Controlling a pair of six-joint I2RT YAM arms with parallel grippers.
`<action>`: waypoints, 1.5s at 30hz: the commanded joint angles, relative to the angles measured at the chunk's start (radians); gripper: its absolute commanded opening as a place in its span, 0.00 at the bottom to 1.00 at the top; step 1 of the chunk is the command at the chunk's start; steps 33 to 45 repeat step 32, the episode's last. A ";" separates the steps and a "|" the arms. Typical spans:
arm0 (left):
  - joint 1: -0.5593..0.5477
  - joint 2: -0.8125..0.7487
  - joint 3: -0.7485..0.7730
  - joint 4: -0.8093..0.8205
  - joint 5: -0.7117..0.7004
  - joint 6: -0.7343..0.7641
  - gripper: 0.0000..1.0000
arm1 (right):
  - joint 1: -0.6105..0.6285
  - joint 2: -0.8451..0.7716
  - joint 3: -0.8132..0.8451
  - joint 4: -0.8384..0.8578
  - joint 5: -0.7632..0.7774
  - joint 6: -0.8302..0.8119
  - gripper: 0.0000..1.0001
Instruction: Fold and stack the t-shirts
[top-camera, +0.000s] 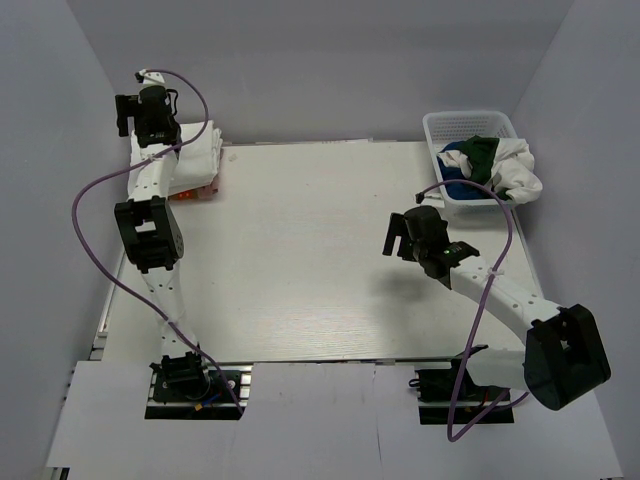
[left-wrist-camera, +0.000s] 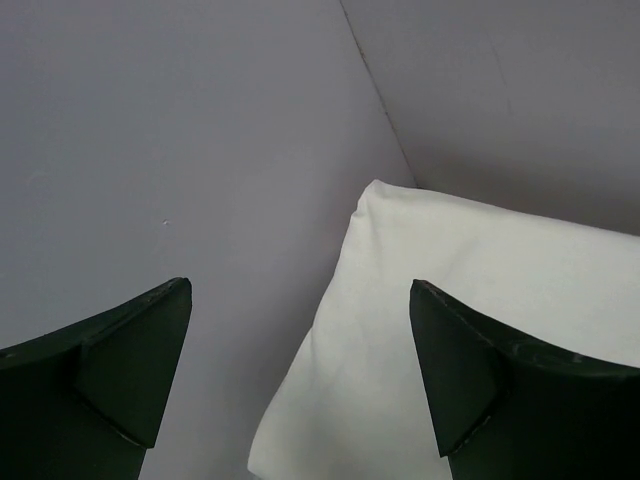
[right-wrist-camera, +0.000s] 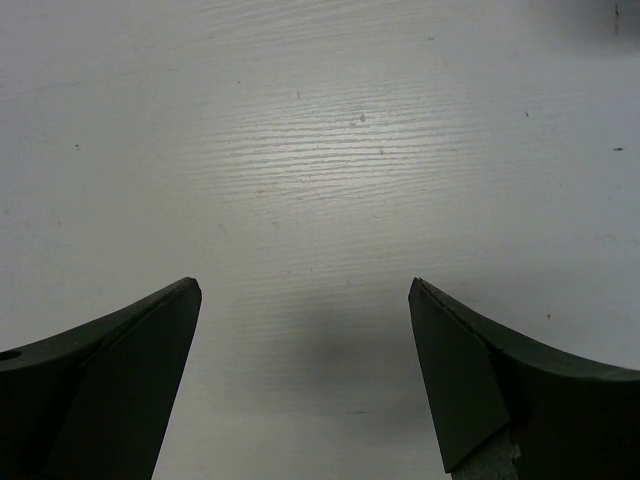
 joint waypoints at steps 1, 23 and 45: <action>-0.007 -0.098 -0.007 -0.008 -0.008 -0.024 1.00 | 0.001 -0.009 0.040 0.035 -0.005 0.001 0.90; -0.383 -0.815 -0.891 -0.239 0.420 -0.777 1.00 | 0.001 -0.279 -0.203 0.126 -0.109 0.018 0.90; -0.646 -1.009 -1.237 -0.275 0.432 -0.925 1.00 | 0.001 -0.457 -0.331 0.173 -0.112 0.041 0.90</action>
